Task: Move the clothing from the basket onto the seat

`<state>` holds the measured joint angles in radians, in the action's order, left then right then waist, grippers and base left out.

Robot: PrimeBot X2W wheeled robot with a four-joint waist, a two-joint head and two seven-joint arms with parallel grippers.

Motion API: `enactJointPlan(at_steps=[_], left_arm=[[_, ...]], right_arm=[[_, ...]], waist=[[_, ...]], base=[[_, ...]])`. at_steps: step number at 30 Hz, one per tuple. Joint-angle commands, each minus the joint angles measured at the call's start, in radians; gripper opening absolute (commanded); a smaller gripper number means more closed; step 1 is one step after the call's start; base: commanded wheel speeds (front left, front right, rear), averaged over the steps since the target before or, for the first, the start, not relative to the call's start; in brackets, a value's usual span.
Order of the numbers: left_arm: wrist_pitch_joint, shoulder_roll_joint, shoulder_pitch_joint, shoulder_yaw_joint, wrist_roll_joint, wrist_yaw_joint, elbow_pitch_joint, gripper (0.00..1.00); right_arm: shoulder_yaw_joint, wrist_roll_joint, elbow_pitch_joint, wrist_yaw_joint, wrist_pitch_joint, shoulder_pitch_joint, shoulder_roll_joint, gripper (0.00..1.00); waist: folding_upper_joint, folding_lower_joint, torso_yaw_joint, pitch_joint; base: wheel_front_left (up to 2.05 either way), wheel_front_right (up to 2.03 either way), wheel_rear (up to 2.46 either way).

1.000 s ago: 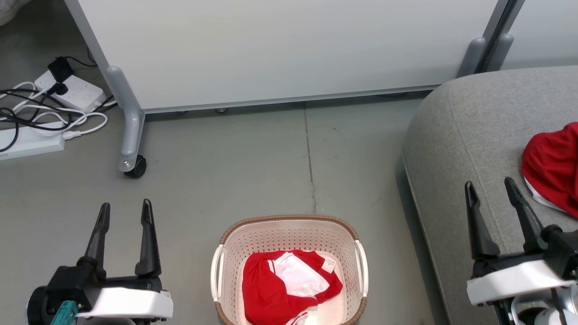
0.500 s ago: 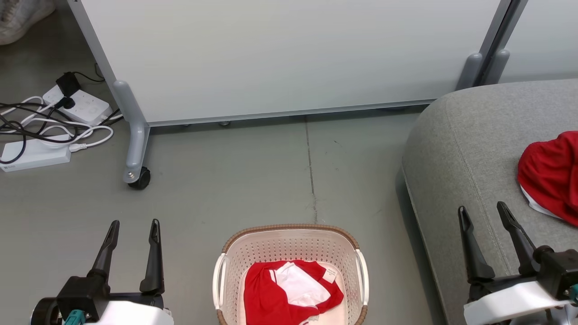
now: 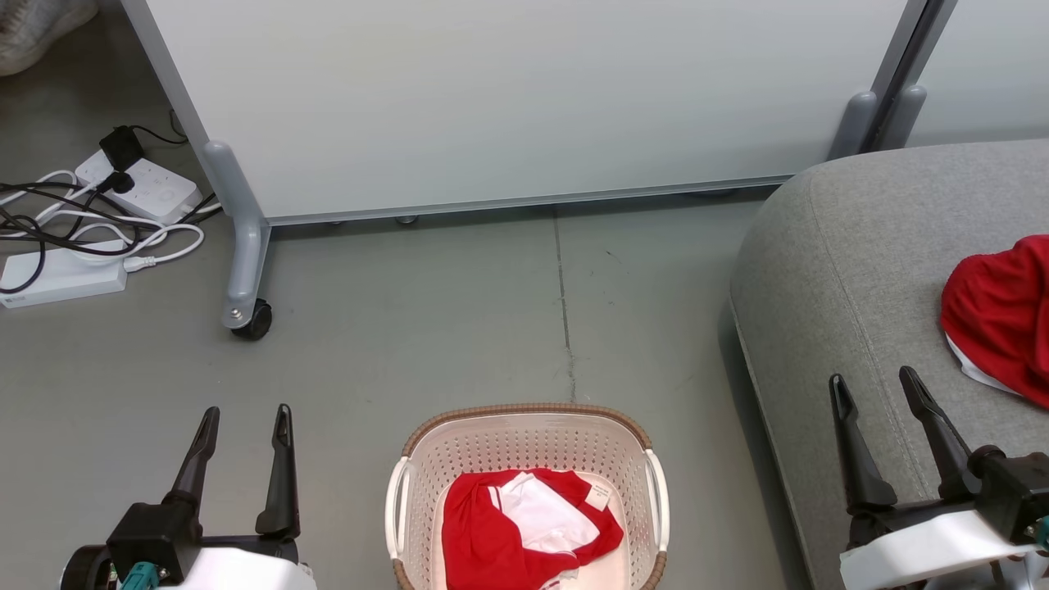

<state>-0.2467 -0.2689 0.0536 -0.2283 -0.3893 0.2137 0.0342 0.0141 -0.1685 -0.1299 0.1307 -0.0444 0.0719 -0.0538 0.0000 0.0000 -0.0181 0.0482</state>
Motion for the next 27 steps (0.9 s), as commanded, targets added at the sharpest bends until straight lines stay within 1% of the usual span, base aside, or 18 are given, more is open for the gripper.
enactJointPlan(at_steps=[1, 9, 14, 18, 21, 22, 23, 27], left_arm=[[0.001, -0.003, -0.012, 0.000, -0.009, 0.003, 0.004, 1.00], [0.005, -0.003, -0.034, -0.008, 0.000, 0.008, 0.005, 1.00], [0.007, 0.014, -0.119, -0.031, 0.023, 0.012, -0.001, 1.00], [0.007, 0.043, -0.242, -0.073, 0.047, -0.013, 0.033, 1.00], [0.011, 0.074, -0.350, -0.110, 0.061, -0.038, 0.085, 1.00], [0.010, 0.086, -0.384, -0.126, 0.070, -0.048, 0.108, 1.00], [0.008, 0.109, -0.454, -0.151, 0.077, -0.069, 0.155, 1.00], [0.018, 0.145, -0.574, -0.193, 0.090, -0.108, 0.282, 1.00]], right_arm=[[0.001, -0.003, -0.002, 0.000, -0.006, 0.004, 0.000, 1.00], [0.002, -0.008, -0.010, 0.000, -0.007, -0.005, 0.000, 1.00], [0.004, -0.023, -0.036, 0.000, -0.010, -0.029, 0.000, 1.00], [0.004, -0.031, -0.065, 0.000, -0.008, -0.069, -0.001, 1.00], [0.012, -0.040, -0.091, 0.000, -0.010, -0.115, -0.008, 1.00], [0.012, -0.041, -0.099, 0.000, -0.012, -0.132, -0.010, 1.00], [0.014, -0.047, -0.113, 0.000, -0.022, -0.168, -0.014, 1.00], [0.039, -0.064, -0.127, 0.000, -0.049, -0.251, -0.022, 1.00]], waist=[[0.0000, 0.0000, -0.001, -0.001], [0.0000, 0.0000, -0.003, 0.008], [0.0000, 0.0000, -0.007, 0.058], [0.0000, 0.0000, -0.023, 0.143], [0.0000, 0.0000, -0.048, 0.235], [0.0000, 0.0000, -0.058, 0.266], [0.0000, 0.0000, -0.078, 0.336], [0.0000, 0.0000, -0.129, 0.474]], base=[[0.00, 0.00, 0.00], [0.00, 0.00, 0.00], [0.00, 0.00, 0.00], [0.00, 0.00, 0.00], [0.00, 0.00, 0.00], [0.00, 0.00, 0.00], [0.00, 0.00, 0.00], [0.00, 0.00, 0.00]])
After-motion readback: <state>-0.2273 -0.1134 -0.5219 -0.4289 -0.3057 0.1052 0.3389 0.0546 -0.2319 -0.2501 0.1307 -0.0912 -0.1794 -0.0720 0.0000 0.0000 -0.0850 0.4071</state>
